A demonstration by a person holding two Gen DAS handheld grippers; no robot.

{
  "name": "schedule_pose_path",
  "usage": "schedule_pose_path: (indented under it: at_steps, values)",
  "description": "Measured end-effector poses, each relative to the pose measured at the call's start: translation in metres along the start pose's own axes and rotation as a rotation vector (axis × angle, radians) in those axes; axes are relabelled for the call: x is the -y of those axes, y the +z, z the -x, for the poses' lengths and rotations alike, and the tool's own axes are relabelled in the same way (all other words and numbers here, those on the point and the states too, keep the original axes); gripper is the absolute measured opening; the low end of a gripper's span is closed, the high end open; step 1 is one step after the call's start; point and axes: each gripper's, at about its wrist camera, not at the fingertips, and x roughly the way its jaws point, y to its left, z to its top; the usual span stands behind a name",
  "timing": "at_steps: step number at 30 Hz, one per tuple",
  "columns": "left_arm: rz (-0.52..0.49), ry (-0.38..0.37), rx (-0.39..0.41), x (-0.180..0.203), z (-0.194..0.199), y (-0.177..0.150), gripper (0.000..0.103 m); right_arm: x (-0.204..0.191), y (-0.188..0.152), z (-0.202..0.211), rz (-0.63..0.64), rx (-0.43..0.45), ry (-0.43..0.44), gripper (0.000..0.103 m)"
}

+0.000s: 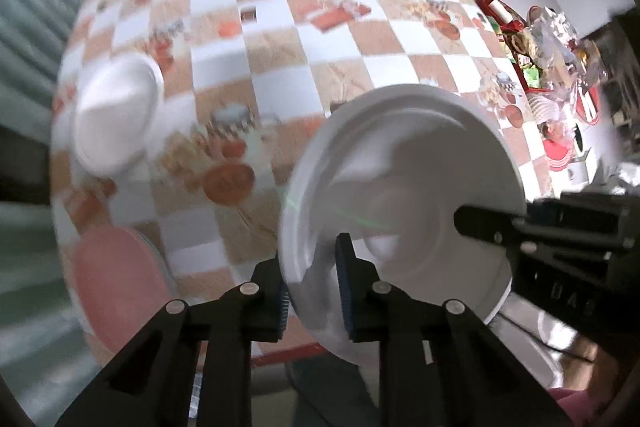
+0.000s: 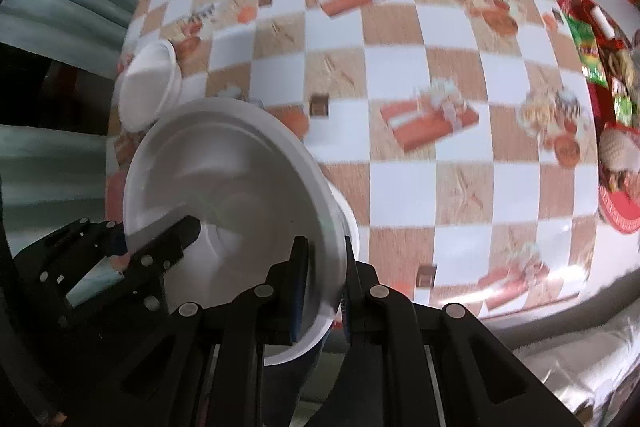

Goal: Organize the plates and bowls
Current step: 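Lift the white bowl with both tools and carry it over the bowl stack, then lower the white bowl onto the stack and open both tools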

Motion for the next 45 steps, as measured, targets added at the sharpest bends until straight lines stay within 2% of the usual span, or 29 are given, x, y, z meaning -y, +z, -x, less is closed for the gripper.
schedule_pose_path:
  at_steps: [4,28,29,33,35,36,37,38,39,40,42,45]
  values:
    - [-0.045,0.031,-0.018,0.007,-0.011,-0.006,0.022,0.004,-0.008,-0.013,-0.028,-0.022,0.0,0.016]
    - [-0.027,0.037,-0.095,0.003,-0.043,-0.015,0.024,0.017,-0.012,-0.048,-0.042,-0.068,0.03,0.016]
    - [-0.029,0.037,-0.098,0.003,-0.044,-0.016,0.028,0.019,-0.012,-0.049,-0.042,-0.07,0.03,0.016]
    - [-0.023,0.059,-0.074,0.0,-0.04,-0.016,0.071,0.022,-0.01,-0.054,-0.044,-0.083,0.029,0.016]
    - [-0.019,0.079,-0.052,-0.003,-0.035,-0.016,0.08,0.024,-0.009,-0.055,-0.048,-0.086,0.026,0.016]
    - [-0.019,0.084,-0.049,-0.004,-0.034,-0.016,0.08,0.027,-0.008,-0.055,-0.053,-0.087,0.023,0.016]
    - [-0.02,0.092,-0.056,-0.005,-0.034,-0.015,0.081,0.028,-0.008,-0.054,-0.057,-0.087,0.022,0.02]
    - [-0.021,0.097,-0.062,-0.006,-0.034,-0.015,0.083,0.031,-0.008,-0.053,-0.06,-0.087,0.021,0.029]
    - [-0.02,0.102,-0.064,-0.008,-0.034,-0.015,0.084,0.032,-0.007,-0.052,-0.064,-0.086,0.021,0.065]
    - [-0.011,0.108,-0.059,-0.012,-0.032,-0.016,0.086,0.035,-0.007,-0.049,-0.068,-0.081,-0.007,0.081]
    - [-0.001,0.107,-0.067,-0.016,-0.031,-0.017,0.092,0.041,-0.005,-0.044,-0.081,-0.068,0.021,0.085]
    - [0.015,0.09,-0.074,-0.024,-0.028,-0.019,0.094,0.048,-0.004,-0.038,-0.1,-0.07,0.015,0.086]
